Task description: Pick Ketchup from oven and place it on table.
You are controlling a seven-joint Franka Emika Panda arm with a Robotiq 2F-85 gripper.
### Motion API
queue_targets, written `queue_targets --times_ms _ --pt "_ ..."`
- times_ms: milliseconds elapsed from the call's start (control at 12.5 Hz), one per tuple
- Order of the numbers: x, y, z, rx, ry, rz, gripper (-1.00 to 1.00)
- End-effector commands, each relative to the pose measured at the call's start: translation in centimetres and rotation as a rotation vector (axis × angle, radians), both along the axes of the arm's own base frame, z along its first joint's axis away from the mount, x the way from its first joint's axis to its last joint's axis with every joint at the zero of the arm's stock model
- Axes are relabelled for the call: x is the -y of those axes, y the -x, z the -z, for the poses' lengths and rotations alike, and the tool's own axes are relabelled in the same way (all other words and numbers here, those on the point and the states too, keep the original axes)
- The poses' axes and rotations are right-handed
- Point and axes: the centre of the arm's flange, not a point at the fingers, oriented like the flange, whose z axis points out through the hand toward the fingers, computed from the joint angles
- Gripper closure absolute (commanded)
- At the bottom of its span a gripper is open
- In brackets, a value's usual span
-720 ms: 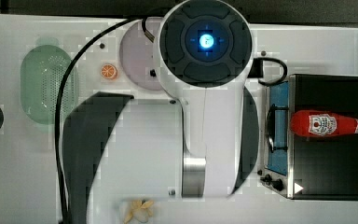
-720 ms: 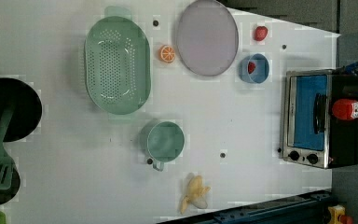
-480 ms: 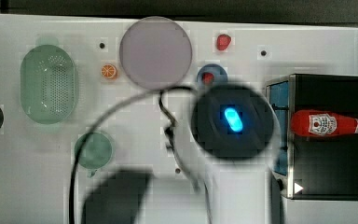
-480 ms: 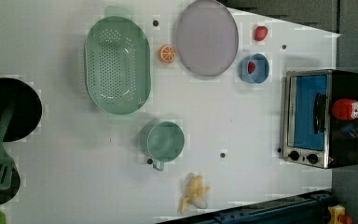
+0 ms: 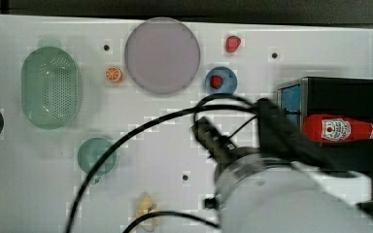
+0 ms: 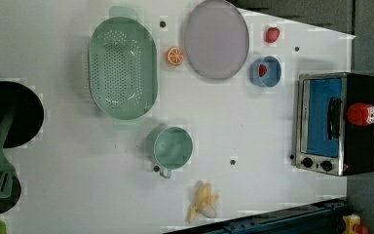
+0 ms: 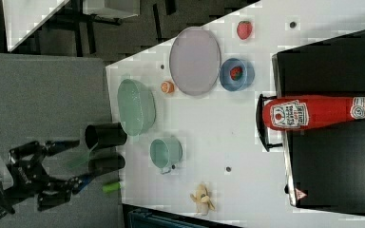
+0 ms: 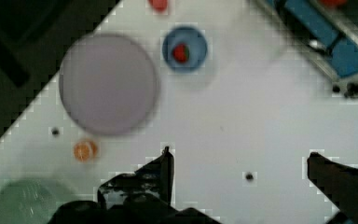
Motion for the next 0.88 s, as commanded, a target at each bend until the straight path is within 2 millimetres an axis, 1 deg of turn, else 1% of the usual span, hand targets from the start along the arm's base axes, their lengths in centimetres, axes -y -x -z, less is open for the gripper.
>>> queue_targets --times_ms 80,240,480,640,880 --pt "8.2 -1.3 6.5 -0.109 -0.050 0.187 -1.00" --pt "12.8 -1.7 7.8 -0.072 -0.057 0.271 -1.00" --pt "18.9 -2.0 10.8 -0.062 -0.056 0.378 -1.00" --pt "22.4 -2.2 12.9 -0.055 -0.041 0.444 -1.00" --pt "26.8 -3.0 16.5 -0.046 0.005 0.523 -1.00"
